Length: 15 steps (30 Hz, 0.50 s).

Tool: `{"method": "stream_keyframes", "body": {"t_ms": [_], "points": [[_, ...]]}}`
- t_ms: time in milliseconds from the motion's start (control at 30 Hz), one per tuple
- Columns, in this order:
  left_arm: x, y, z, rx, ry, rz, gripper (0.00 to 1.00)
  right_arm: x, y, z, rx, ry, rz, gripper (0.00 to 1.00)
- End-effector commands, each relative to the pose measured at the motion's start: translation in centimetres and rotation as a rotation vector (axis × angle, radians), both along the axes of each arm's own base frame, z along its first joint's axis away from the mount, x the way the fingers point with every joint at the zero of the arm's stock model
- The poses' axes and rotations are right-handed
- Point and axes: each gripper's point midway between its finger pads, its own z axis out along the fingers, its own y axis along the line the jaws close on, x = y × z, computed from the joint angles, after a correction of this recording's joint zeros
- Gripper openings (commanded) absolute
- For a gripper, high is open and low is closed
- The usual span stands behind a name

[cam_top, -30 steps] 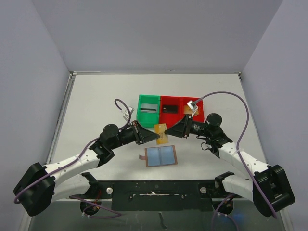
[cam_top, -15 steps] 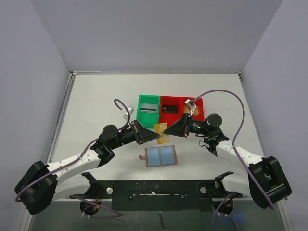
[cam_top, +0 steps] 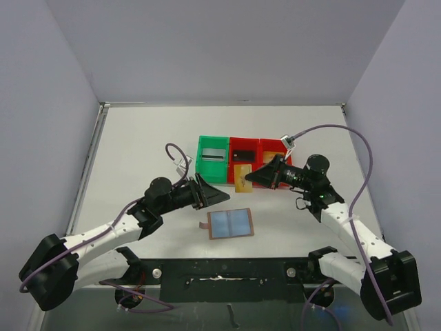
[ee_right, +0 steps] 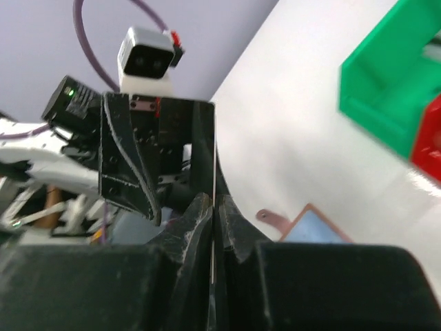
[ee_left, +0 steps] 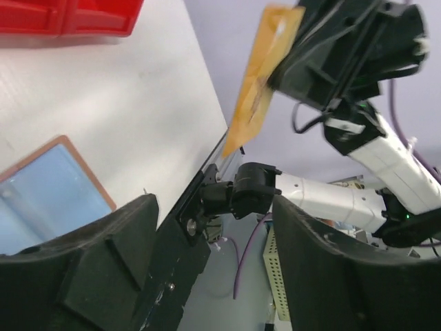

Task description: Take the credit cards out of the card holder

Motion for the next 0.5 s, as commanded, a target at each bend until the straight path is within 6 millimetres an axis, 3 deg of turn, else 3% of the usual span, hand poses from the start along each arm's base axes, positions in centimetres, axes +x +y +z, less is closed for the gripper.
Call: {"method": "stream_keyframes", "body": {"t_ms": [0,267,467], "points": [[1.2,0.8,1.0,0.056,-0.029,0.068,0.67,3.2,-3.4,0.0,-0.254,-0.173,-0.246,0.00],[1.0,1.7,-0.3,0.114,0.000,0.090,0.70,8.7,-13.9,-1.8,-0.754,-0.380,-0.747,0.00],[1.0,1.8,-0.7,0.143,-0.003,0.086,0.71,10.2,-15.5,-3.0,-1.070,-0.558,-0.598,0.00]]}}
